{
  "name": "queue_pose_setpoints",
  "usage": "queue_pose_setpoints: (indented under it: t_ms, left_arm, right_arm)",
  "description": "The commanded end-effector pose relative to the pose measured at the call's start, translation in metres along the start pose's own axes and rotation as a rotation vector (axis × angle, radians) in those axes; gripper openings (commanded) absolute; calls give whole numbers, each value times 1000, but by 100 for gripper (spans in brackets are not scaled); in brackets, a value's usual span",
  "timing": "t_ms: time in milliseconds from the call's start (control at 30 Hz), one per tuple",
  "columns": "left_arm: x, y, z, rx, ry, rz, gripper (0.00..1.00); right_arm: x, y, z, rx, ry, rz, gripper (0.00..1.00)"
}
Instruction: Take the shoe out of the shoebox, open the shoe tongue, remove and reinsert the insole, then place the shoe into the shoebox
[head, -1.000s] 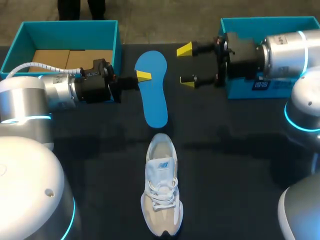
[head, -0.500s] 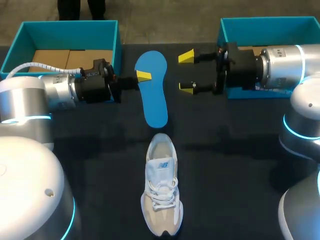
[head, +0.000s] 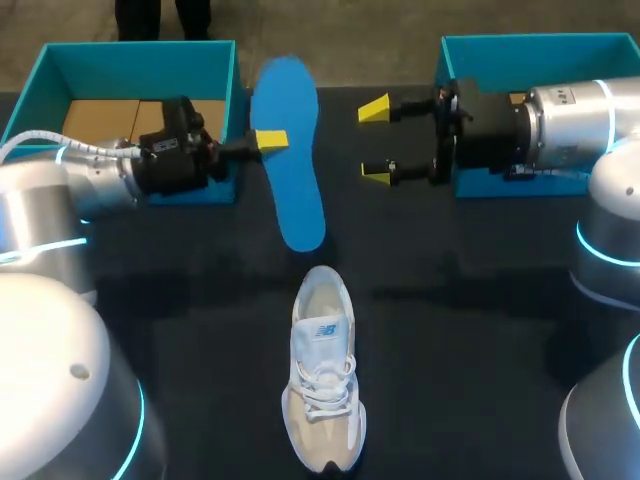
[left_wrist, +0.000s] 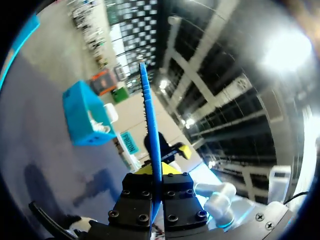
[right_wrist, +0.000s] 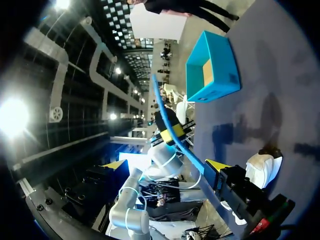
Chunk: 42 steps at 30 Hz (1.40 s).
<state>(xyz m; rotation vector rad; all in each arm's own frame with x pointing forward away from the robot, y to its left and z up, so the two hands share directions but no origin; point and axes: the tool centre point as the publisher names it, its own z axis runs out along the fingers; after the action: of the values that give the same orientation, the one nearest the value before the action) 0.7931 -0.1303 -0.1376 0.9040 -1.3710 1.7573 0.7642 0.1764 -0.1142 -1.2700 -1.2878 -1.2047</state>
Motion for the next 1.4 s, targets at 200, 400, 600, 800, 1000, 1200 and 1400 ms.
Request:
queue_pose_setpoints:
  t_ms: [200, 400, 600, 800, 1000, 1200, 1400]
  left_arm:
    - [21, -9, -1, -75, 198, 821, 0]
    - [16, -12, 10, -107, 104, 1072, 0]
    - [11, -14, 15, -110, 19, 1330, 0]
    - [5, -16, 17, -111, -37, 1395, 0]
    - [5, -16, 17, -111, -37, 1395, 0]
    - [9, -13, 15, -102, -25, 1461, 0]
    - [19, -5, 5, -85, 128, 1672, 0]
  right_arm:
    - [0, 1, 3, 0, -2, 1, 100]
    - [0, 1, 3, 0, -2, 1, 100]
    - [0, 1, 3, 0, -2, 1, 100]
    - [0, 1, 3, 0, -2, 1, 100]
    - [0, 1, 3, 0, -2, 1, 100]
    - [0, 1, 3, 0, -2, 1, 100]
    - [0, 1, 3, 0, -2, 1, 100]
